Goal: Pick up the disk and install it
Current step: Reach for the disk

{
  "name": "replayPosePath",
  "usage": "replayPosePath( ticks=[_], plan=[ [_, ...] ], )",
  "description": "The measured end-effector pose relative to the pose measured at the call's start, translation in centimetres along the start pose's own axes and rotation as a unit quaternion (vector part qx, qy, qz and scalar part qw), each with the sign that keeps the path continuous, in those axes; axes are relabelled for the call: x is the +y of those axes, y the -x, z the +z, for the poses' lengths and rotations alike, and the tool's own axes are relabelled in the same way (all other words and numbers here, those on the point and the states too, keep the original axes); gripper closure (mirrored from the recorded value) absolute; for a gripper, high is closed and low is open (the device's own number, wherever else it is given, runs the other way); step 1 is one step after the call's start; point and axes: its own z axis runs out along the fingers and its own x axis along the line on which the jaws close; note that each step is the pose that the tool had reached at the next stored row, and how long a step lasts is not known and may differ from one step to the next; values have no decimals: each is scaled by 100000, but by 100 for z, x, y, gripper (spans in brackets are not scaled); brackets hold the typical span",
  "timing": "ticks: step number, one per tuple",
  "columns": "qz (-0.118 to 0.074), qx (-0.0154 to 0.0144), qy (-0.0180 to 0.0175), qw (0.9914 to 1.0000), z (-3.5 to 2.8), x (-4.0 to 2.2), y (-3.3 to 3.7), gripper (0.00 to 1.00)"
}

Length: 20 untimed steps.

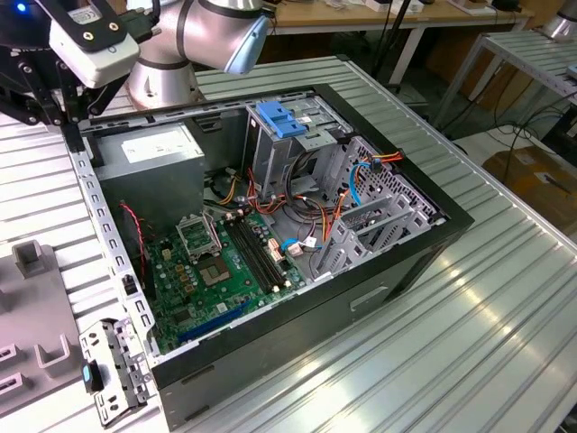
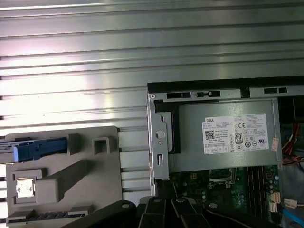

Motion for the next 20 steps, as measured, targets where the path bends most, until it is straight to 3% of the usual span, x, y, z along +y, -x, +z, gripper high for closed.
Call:
replayPosePath(
  ticks=[20],
  plan=[
    [2, 4, -2, 100000, -6, -18, -236, 89]
  ],
)
